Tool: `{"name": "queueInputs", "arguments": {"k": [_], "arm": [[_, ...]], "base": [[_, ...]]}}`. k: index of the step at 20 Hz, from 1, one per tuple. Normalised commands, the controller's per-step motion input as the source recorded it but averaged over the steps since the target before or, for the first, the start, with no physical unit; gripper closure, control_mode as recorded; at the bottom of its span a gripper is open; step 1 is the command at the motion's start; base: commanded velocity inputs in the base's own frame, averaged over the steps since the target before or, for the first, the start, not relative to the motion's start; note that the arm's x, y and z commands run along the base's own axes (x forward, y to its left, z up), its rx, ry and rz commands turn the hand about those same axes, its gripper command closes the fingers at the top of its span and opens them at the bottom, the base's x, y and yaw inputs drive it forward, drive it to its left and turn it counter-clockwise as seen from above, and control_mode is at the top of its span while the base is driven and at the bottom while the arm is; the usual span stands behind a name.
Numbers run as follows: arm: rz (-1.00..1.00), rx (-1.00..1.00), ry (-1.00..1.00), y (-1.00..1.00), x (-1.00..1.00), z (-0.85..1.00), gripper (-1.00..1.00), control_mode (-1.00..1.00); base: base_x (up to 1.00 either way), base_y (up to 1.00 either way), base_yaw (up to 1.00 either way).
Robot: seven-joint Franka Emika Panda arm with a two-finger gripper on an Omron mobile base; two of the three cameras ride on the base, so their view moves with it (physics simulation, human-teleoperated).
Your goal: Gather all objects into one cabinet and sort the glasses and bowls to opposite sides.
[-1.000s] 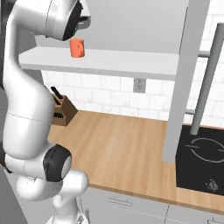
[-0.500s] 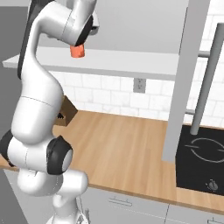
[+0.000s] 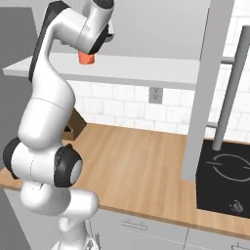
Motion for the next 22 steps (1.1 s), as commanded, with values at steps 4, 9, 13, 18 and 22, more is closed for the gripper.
{"name": "queueInputs", "arguments": {"k": [4,9,13,18,22], "arm": [[0.02,0.02,0.0,0.0,0.45,-0.28,-1.0,-1.0],[0.02,0.02,0.0,0.0,0.43,-0.27,-1.0,-1.0],[0.01,0.03,0.0,0.0,0.42,-0.09,-1.0,-1.0],[0.0,0.0,0.0,0.02,0.37,-0.02,-1.0,-1.0],[0.0,0.0,0.0,0.04,0.39,-0.16,-1.0,-1.0]], "base": [[0.0,0.0,0.0],[0.0,0.0,0.0],[0.0,0.0,0.0],[0.0,0.0,0.0],[0.0,0.0,0.0]]}}
